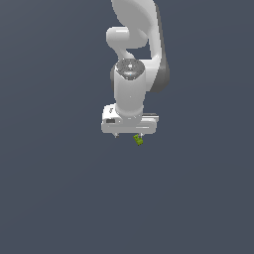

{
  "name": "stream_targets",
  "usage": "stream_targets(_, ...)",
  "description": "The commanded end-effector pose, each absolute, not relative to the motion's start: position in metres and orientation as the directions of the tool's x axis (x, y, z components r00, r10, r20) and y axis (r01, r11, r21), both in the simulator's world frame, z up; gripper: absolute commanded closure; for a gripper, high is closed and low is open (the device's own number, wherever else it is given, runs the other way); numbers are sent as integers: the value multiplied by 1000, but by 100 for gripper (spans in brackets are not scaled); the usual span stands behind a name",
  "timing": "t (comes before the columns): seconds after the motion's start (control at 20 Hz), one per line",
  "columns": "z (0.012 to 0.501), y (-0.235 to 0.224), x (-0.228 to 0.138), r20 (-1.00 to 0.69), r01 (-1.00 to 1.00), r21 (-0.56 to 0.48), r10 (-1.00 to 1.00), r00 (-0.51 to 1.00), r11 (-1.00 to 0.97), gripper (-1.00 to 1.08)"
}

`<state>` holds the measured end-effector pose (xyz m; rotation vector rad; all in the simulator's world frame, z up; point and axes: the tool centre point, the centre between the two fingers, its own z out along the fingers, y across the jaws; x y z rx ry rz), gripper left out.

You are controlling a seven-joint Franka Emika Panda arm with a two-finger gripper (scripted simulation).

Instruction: Pick up the object and move it to a goal position.

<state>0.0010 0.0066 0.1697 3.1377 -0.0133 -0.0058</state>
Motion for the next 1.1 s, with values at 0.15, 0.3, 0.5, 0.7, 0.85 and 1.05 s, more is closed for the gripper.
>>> stream_targets(0.15,169,5,1,-3,-9,1,-9,1000,-1000,-92)
stream_targets(0.3,169,-1,3,1,-13,-9,-13,1000,-1000,-92)
stream_targets(0.5,169,-6,4,3,-19,-16,-19,1000,-1000,-92)
stream_targets(0.7,167,-4,3,3,-12,-14,-12,1000,-1000,-92)
stream_targets(0.85,162,-2,0,3,9,-13,9,1000,-1000,-92)
stream_targets(1.05,148,6,-8,2,63,-8,63,998,-998,-92)
